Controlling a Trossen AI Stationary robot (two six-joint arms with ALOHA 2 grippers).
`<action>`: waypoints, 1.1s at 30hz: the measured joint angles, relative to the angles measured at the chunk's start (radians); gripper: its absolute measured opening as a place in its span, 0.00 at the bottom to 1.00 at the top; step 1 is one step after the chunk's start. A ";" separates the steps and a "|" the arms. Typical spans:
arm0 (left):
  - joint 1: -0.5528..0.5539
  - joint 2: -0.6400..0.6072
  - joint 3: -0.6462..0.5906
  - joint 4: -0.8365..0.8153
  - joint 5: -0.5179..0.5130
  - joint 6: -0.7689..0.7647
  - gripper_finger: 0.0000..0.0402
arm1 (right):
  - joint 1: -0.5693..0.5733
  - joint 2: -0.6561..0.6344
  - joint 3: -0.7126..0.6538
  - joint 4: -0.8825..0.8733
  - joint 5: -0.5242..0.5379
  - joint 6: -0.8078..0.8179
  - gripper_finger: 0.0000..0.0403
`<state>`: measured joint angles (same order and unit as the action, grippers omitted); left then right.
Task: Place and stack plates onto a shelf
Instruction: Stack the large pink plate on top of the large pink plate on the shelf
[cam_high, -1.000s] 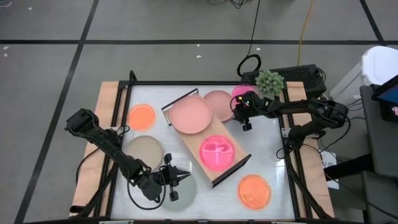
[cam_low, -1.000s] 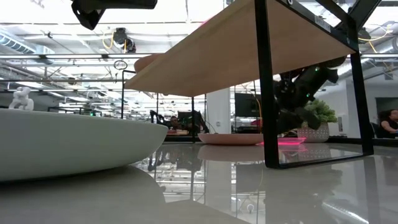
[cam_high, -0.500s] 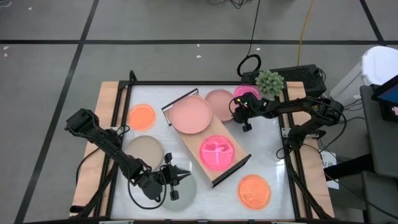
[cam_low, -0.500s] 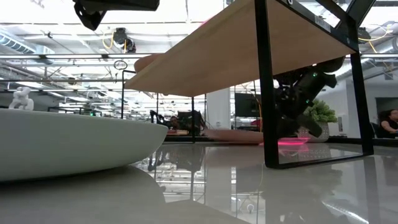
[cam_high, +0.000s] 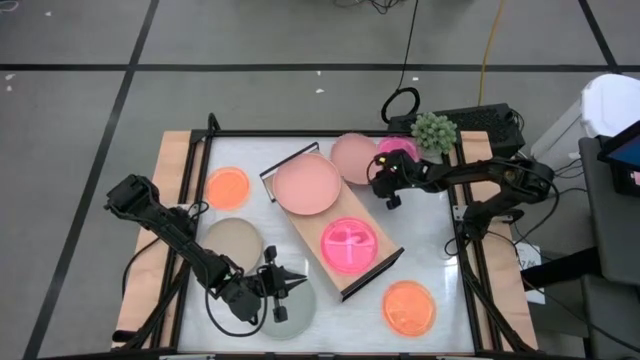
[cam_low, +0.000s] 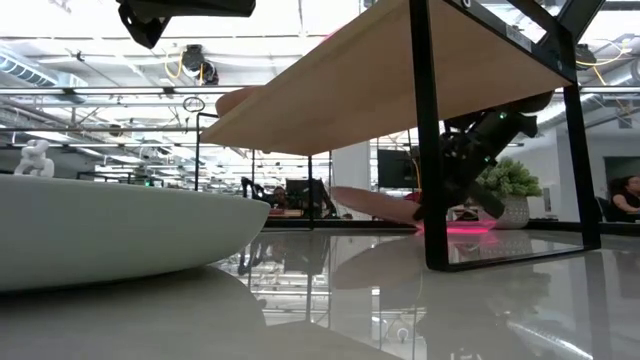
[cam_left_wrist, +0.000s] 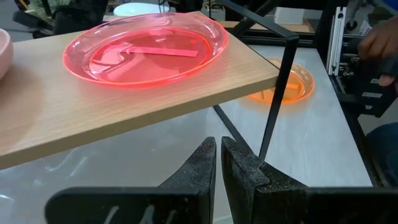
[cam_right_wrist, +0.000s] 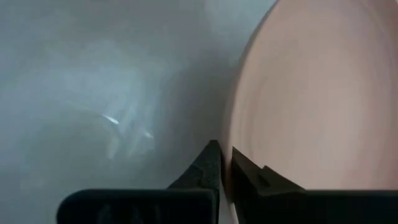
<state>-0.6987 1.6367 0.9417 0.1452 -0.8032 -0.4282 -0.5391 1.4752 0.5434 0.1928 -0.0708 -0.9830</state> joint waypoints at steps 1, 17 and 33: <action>0.000 0.000 0.000 0.000 0.000 0.002 0.08 | 0.007 -0.008 0.000 0.002 0.033 0.010 0.01; 0.000 0.000 0.000 -0.008 0.000 0.003 0.08 | 0.080 -0.207 -0.002 -0.059 0.133 0.031 0.00; 0.000 0.000 0.000 -0.010 0.000 0.001 0.08 | 0.184 -0.433 -0.002 -0.128 0.247 0.134 0.00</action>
<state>-0.6987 1.6371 0.9417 0.1352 -0.8032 -0.4271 -0.3554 1.0426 0.5411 0.0643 0.1760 -0.8494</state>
